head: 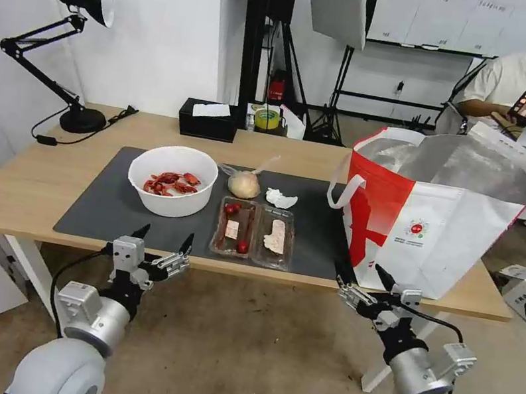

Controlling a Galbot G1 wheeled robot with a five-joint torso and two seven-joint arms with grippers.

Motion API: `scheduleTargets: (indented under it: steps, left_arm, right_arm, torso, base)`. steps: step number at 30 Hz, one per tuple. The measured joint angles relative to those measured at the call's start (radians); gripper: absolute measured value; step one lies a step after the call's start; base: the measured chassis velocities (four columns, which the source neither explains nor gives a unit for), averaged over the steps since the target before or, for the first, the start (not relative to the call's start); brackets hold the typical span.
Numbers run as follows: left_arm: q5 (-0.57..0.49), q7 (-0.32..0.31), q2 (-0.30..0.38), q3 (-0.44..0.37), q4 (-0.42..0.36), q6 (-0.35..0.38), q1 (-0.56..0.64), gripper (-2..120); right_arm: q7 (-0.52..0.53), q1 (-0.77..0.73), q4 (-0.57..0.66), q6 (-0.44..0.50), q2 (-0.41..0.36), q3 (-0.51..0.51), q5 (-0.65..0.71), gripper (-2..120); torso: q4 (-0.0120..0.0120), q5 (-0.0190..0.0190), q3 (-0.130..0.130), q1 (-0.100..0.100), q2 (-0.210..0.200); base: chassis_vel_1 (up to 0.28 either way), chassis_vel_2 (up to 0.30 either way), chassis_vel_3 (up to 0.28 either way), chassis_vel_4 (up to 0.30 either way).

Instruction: Pick up the trash from the table and place it into the takeout bag.

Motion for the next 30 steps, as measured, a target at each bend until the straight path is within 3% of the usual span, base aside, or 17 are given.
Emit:
scheduleTargets:
  steps: [9, 12, 13, 16, 17, 19, 20, 23, 27, 30]
  left_arm:
    - [-0.001, 0.0, 0.0, -0.005, -0.003, 0.0, 0.001, 100]
    - [-0.004, 0.001, 0.005, -0.015, -0.007, -0.002, 0.003, 100]
    - [-0.004, 0.001, 0.005, -0.015, -0.007, -0.002, 0.003, 100]
    - [-0.008, 0.007, 0.01, -0.026, -0.011, -0.005, 0.011, 100]
    - [-0.008, 0.007, 0.01, -0.026, -0.011, -0.005, 0.011, 100]
    - [-0.01, 0.011, 0.013, -0.032, -0.012, -0.012, 0.018, 100]
    - [-0.01, 0.011, 0.013, -0.032, -0.012, -0.012, 0.018, 100]
    - [-0.019, 0.014, 0.018, -0.038, -0.014, -0.021, 0.025, 100]
    - [-0.034, 0.013, 0.027, -0.05, -0.014, -0.023, 0.027, 100]
    - [-0.039, 0.013, 0.037, -0.058, -0.016, -0.023, 0.034, 100]
  right_arm:
    - [0.02, 0.011, 0.011, -0.013, 0.0, -0.01, 0.072, 100]
    - [0.08, 0.053, 0.048, -0.048, -0.016, -0.025, 0.288, 100]
    - [0.08, 0.053, 0.048, -0.048, -0.016, -0.025, 0.288, 100]
    - [0.14, 0.096, 0.072, -0.073, -0.042, -0.028, 0.492, 100]
    - [0.14, 0.096, 0.072, -0.073, -0.042, -0.028, 0.492, 100]
    - [0.206, 0.122, 0.086, -0.086, -0.053, -0.026, 0.698, 100]
    - [0.206, 0.122, 0.086, -0.086, -0.053, -0.026, 0.698, 100]
    - [0.346, 0.158, 0.109, -0.08, -0.046, -0.028, 0.978, 100]
    - [0.382, 0.168, 0.107, -0.033, -0.02, -0.06, 1.083, 100]
    - [0.384, 0.155, 0.088, 0.026, 0.02, -0.112, 1.088, 100]
  torso:
    - [0.0, 0.0, 0.0, 0.0, 0.0]
    - [0.0001, 0.0, 0.0, 0.0, 0.0]
    - [0.0001, 0.0, 0.0, 0.0, 0.0]
    - [0.0001, 0.0, 0.0, 0.0, 0.0]
    - [0.0001, 0.0, 0.0, 0.0, 0.0]
    - [0.0001, 0.0, 0.0, 0.0, 0.0]
    - [0.0001, 0.0, 0.0, 0.0, 0.0]
    - [0.0001, -0.0001, 0.0, 0.0, 0.0]
    - [0.0, -0.0001, 0.0, 0.0, 0.0]
    - [-0.0001, -0.0001, 0.0, 0.0, 0.0]
  base:
    - [0.0, 0.0, 0.0, 0.0]
    - [0.0, 0.0, 0.0, 0.0]
    - [0.0, 0.0, 0.0, 0.0]
    - [0.0, 0.0, 0.0, 0.0]
    - [0.0, 0.0, 0.0, 0.0]
    - [0.0, 0.0, 0.0, 0.0]
    - [0.0, 0.0, 0.0, 0.0]
    - [0.0, 0.0, 0.0, 0.0]
    - [0.0, 0.0, 0.0, 0.0]
    - [0.0, 0.0, 0.0, 0.0]
